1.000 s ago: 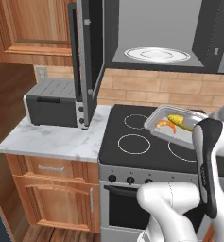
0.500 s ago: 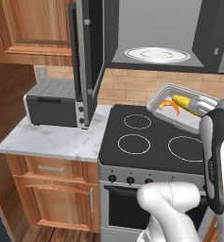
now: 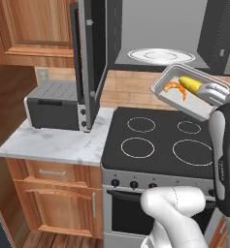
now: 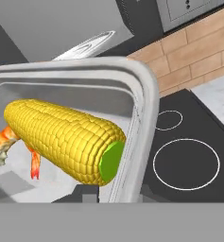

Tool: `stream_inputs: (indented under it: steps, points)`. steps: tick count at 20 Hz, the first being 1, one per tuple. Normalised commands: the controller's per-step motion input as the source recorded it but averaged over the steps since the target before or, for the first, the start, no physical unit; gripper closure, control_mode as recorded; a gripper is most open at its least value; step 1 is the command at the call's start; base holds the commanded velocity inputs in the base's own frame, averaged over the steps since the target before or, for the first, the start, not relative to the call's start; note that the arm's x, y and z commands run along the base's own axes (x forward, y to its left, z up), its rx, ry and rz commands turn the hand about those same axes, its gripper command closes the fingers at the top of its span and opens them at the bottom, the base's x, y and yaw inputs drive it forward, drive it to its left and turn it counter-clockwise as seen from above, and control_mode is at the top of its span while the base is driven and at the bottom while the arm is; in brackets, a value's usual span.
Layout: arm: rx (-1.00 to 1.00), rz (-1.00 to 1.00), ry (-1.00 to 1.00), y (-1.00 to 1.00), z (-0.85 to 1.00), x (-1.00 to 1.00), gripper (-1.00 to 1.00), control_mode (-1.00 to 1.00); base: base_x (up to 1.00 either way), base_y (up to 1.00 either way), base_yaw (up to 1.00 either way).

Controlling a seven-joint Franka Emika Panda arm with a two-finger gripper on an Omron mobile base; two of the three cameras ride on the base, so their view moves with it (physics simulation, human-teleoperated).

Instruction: Place the tupperware containing the shrimp and corn meal in the microwave. Close the microwave door and press the start button to reheat the meal.

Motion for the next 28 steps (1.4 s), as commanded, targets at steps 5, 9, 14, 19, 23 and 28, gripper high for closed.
stream_inputs:
  steps: [5,9,14,19,23,28]
  points:
    - [0.0,0.0,-0.01,0.03,0.47,0.07,1.0,-1.0,0.0,0.0,0.0]
    - [-0.02,0.0,0.01,0.16,0.33,0.19,1.0,-1.0,0.0,0.0,0.0]
    - [-0.04,-0.05,0.01,0.21,0.28,0.12,1.0,-1.0,0.0,0.0,0.0]
    - [-0.01,-0.24,0.05,0.2,0.09,0.31,1.0,-1.0,0.0,0.0,0.0]
    - [0.0,-0.3,0.05,0.17,0.03,0.5,1.0,-1.0,0.0,0.0,0.0]
    - [0.09,-0.09,0.0,-0.19,0.01,0.58,1.0,-1.0,0.0,0.0,0.0]
